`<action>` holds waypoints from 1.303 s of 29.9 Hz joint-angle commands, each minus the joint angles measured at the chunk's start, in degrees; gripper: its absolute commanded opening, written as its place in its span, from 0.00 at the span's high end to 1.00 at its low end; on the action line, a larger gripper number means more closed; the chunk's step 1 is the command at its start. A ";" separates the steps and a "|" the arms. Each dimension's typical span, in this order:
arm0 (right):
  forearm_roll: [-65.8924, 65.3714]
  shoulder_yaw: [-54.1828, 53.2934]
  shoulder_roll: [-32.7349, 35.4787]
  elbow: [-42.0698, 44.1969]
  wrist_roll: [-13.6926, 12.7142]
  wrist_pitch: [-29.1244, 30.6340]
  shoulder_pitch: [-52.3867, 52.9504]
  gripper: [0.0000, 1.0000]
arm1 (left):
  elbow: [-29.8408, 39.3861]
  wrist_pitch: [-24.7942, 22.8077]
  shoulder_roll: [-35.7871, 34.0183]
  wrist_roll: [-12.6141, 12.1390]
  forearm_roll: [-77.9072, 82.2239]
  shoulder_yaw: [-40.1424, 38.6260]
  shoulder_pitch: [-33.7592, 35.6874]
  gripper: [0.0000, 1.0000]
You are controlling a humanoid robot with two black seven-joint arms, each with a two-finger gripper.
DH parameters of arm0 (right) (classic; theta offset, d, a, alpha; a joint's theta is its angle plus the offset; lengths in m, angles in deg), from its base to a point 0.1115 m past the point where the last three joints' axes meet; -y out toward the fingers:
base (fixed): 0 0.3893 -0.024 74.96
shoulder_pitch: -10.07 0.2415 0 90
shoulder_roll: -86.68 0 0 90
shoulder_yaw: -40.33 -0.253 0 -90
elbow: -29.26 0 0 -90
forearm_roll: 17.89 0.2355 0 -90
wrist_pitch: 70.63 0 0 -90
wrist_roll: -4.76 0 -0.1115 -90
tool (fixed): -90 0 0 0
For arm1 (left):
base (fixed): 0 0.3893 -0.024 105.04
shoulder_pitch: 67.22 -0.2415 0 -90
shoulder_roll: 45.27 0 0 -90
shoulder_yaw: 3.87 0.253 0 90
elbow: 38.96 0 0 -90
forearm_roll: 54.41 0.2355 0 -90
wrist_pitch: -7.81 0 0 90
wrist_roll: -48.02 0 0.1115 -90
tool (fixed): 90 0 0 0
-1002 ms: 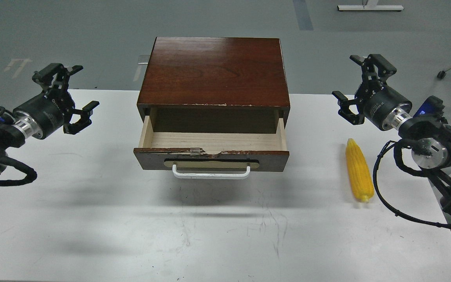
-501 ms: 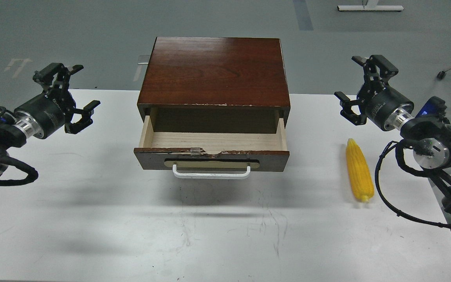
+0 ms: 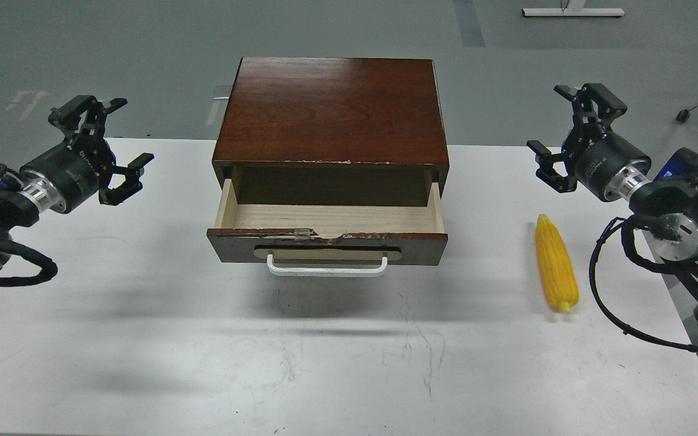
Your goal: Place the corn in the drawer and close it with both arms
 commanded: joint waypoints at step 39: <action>-3.84 -0.68 7.49 -3.85 -0.04 0.18 -0.98 0.00 | -0.09 0.28 2.09 0.75 0.77 0.26 -0.09 0.01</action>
